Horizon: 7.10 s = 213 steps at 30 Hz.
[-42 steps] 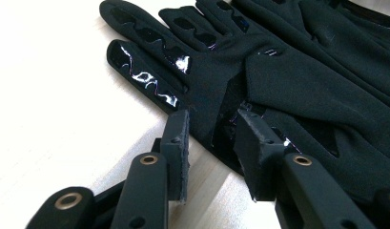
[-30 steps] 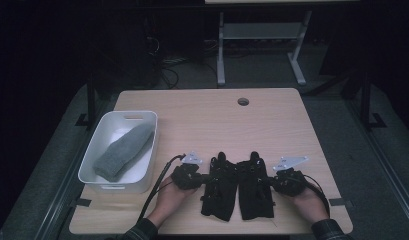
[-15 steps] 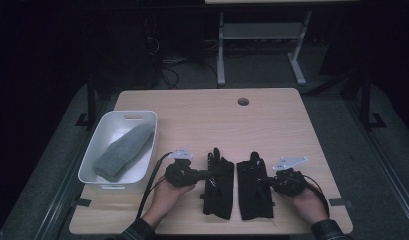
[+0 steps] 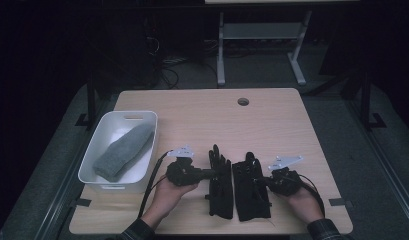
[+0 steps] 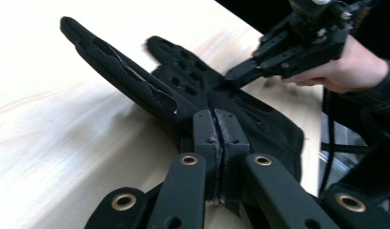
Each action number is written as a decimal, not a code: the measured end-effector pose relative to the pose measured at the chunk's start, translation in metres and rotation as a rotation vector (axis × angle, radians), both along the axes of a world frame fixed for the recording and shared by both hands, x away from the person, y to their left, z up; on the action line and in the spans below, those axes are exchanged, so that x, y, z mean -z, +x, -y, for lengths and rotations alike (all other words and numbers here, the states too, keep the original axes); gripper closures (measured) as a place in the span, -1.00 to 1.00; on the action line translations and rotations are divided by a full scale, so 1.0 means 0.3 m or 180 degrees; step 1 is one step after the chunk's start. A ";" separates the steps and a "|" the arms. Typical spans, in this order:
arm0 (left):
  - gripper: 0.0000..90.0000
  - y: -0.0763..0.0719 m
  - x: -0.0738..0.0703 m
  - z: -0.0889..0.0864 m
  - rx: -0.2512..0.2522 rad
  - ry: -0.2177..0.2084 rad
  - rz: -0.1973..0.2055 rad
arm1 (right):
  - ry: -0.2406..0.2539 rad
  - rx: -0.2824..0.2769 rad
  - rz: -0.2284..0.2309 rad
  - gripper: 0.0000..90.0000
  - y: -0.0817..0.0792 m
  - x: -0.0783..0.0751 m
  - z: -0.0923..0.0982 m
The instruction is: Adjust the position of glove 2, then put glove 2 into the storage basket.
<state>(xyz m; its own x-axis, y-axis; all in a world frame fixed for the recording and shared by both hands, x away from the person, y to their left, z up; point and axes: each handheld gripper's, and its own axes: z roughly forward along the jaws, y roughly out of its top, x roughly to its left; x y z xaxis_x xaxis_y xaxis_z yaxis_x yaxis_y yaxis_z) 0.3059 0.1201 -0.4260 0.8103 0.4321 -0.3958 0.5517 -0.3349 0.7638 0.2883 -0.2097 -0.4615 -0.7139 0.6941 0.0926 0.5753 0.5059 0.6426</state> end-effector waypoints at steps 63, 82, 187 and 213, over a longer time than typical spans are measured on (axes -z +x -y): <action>0.96 0.043 0.027 0.191 0.0310 0.0077 -0.0069 | 0.0199 -0.0485 -0.0147 1.00 -0.004 0.019 -0.153; 0.55 0.044 0.065 0.213 0.0370 0.0273 -0.0089 | 0.0264 -0.0085 0.0021 0.76 0.022 -0.005 -0.032; 0.55 0.067 -0.022 0.008 0.0076 0.0895 -0.0006 | 0.0069 0.0690 0.0371 -0.71 0.098 0.070 0.087; 0.54 0.171 -0.344 -0.368 -0.0623 0.0851 0.0245 | 0.0070 0.0691 0.0373 -0.71 0.098 0.070 0.087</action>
